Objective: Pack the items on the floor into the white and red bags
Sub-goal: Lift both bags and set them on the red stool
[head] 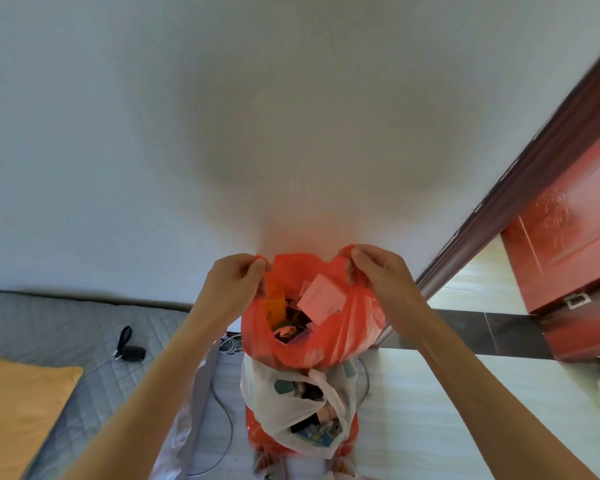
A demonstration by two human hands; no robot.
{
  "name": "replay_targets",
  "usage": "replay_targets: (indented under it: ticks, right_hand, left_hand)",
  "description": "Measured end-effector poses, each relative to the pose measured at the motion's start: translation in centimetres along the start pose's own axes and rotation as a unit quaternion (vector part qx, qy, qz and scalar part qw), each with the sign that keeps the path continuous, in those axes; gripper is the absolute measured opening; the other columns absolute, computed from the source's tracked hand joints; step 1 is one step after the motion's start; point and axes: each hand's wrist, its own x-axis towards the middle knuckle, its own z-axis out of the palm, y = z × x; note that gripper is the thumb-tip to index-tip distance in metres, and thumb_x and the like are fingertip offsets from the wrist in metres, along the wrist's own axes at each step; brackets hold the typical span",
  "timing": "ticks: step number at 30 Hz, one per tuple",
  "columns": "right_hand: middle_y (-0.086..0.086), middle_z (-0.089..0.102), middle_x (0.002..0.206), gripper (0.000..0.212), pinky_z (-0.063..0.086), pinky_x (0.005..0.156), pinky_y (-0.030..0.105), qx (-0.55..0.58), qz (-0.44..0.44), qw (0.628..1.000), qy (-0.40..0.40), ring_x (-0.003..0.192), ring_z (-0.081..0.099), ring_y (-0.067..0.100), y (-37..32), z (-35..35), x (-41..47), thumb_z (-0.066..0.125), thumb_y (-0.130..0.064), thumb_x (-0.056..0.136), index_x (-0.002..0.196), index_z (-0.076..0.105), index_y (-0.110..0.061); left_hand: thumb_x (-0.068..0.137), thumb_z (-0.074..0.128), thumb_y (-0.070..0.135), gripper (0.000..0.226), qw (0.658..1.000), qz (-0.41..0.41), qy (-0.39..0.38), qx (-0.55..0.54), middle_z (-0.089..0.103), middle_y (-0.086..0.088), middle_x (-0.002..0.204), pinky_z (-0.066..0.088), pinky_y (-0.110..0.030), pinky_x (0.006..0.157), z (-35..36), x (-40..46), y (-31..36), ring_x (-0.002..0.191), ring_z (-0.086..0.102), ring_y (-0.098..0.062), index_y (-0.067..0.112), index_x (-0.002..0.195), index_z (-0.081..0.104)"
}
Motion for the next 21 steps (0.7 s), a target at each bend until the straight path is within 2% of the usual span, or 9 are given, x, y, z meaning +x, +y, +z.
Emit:
replay_targets:
  ticks: [2,5,8,11,13,15,16,18,21]
  right_hand:
    - [-0.002,0.059,0.063,0.02,0.047,0.057,0.012,0.009,-0.02,1.0,-0.016,0.054,0.053,0.003,-1.5,0.6,-0.5,0.045,-0.007,0.095,0.09,0.065,-0.007]
    - [-0.002,0.059,0.064,0.018,0.045,0.055,0.014,0.048,-0.033,0.998,-0.004,0.055,0.052,0.007,-2.7,0.7,-0.5,0.047,-0.007,0.095,0.09,0.064,-0.009]
    - [-0.001,0.06,0.064,0.017,0.045,0.054,0.016,0.059,0.01,0.998,-0.022,0.054,0.052,0.009,-2.1,0.1,-0.7,0.047,-0.01,0.095,0.091,0.064,-0.008]
    - [0.003,0.059,0.067,0.018,0.046,0.055,0.013,0.009,0.059,0.997,-0.041,0.053,0.056,0.007,1.0,0.5,-1.3,0.046,-0.009,0.095,0.094,0.062,-0.002]
    - [0.004,0.06,0.069,0.019,0.048,0.062,0.012,-0.044,0.087,0.995,-0.037,0.06,0.058,0.008,3.1,0.8,-1.4,0.046,-0.009,0.095,0.098,0.062,0.001]
    - [0.0,0.062,0.073,0.021,0.046,0.072,0.015,-0.096,0.109,0.989,-0.035,0.069,0.058,0.009,4.5,0.7,-1.6,0.047,-0.013,0.095,0.103,0.062,0.0]
    - [-0.002,0.063,0.075,0.023,0.045,0.073,0.015,-0.114,0.115,0.986,-0.036,0.072,0.059,0.007,4.9,0.5,-1.8,0.048,-0.014,0.095,0.108,0.062,-0.002]
    - [-0.002,0.064,0.081,0.027,0.043,0.071,0.011,-0.151,0.119,0.98,-0.043,0.075,0.058,0.003,5.5,0.2,-2.1,0.047,-0.015,0.095,0.113,0.06,0.002]
    - [0.007,0.066,0.092,0.03,0.041,0.064,0.006,-0.196,0.114,0.973,-0.043,0.076,0.058,0.001,5.9,0.1,-2.6,0.046,-0.016,0.096,0.114,0.058,0.005]
  left_hand:
    - [0.094,0.045,0.011,0.029,1.0,0.015,0.001,-0.017,0.06,0.002,0.055,0.051,-0.025,0.065,-0.6,-0.7,0.9,0.05,0.06,-0.009,0.017,0.071,0.062]
    - [0.094,0.046,0.011,0.025,0.997,0.026,0.028,-0.06,0.062,0.001,0.058,0.054,-0.028,0.059,-1.7,-1.3,1.7,0.05,0.061,-0.01,0.015,0.077,0.064]
    - [0.094,0.047,0.013,0.022,0.999,0.02,0.016,-0.045,0.065,0.0,0.06,0.048,-0.028,0.054,-1.7,-1.4,1.2,0.053,0.061,-0.016,0.012,0.081,0.065]
    - [0.093,0.047,0.016,0.024,1.0,0.015,0.001,0.014,0.064,0.004,0.053,0.046,-0.025,0.06,-0.5,-1.6,-0.7,0.051,0.06,-0.012,0.012,0.077,0.065]
    - [0.094,0.046,0.018,0.027,0.996,0.018,-0.014,0.084,0.063,0.003,0.055,0.045,-0.021,0.063,0.4,-1.5,-2.4,0.055,0.058,-0.013,0.01,0.075,0.063]
    - [0.094,0.046,0.019,0.028,0.988,0.01,-0.037,0.151,0.058,0.001,0.057,0.04,-0.017,0.056,1.2,-1.4,-4.3,0.057,0.054,-0.014,0.01,0.07,0.057]
    - [0.093,0.047,0.02,0.027,0.984,0.002,-0.05,0.17,0.058,0.001,0.058,0.039,-0.019,0.056,1.5,-1.3,-5.1,0.058,0.054,-0.016,0.01,0.069,0.055]
    - [0.092,0.049,0.021,0.026,0.979,-0.01,-0.072,0.192,0.057,-0.002,0.062,0.039,-0.026,0.058,2.2,-1.4,-6.5,0.062,0.054,-0.019,0.013,0.067,0.051]
    - [0.092,0.05,0.023,0.03,0.975,-0.007,-0.081,0.208,0.051,0.002,0.059,0.036,-0.021,0.053,3.0,-2.1,-7.6,0.056,0.049,-0.014,0.022,0.063,0.042]
